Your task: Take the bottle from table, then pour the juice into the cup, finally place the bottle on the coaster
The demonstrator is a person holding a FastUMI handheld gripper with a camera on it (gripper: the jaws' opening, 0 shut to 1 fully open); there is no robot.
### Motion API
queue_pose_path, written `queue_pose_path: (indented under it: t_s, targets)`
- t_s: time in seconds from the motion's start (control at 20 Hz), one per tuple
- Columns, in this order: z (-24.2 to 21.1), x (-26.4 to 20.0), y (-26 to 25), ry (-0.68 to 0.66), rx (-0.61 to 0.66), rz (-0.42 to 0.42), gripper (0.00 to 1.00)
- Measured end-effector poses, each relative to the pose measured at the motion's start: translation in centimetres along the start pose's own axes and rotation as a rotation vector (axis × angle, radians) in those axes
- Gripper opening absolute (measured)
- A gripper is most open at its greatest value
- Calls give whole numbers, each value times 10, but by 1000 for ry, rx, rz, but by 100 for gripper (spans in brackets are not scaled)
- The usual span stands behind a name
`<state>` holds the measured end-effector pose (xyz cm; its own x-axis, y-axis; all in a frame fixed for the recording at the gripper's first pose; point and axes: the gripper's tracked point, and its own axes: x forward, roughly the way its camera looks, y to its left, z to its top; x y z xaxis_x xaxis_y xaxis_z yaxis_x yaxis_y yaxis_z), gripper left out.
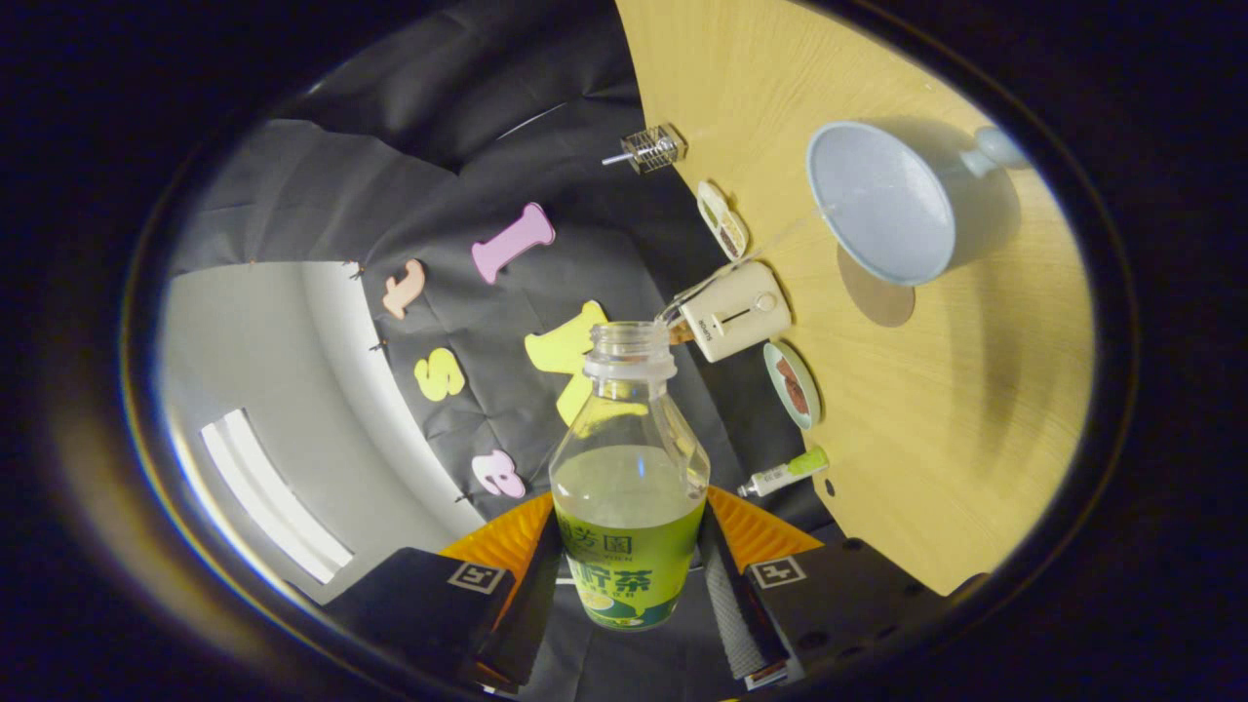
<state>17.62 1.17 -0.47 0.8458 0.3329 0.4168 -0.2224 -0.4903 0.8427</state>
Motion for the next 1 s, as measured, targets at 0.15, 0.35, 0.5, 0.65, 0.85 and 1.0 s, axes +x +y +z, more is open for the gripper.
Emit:
queue_pose_path:
  t_s: [0.15, 0.35, 0.5, 0.65, 0.85, 1.0]
  targets:
    - [3, 3, -2, -9, 14, 2, 75]
    - [4, -1, 7, -21, 48, 28, 76]
    - [5, -4, 13, -42, 93, 42, 76]
    - [4, -4, 9, -50, 109, 13, 76]
    - [-2, 0, 16, -38, 152, 19, 76]
    - [-3, 5, 26, -37, 163, 18, 76]
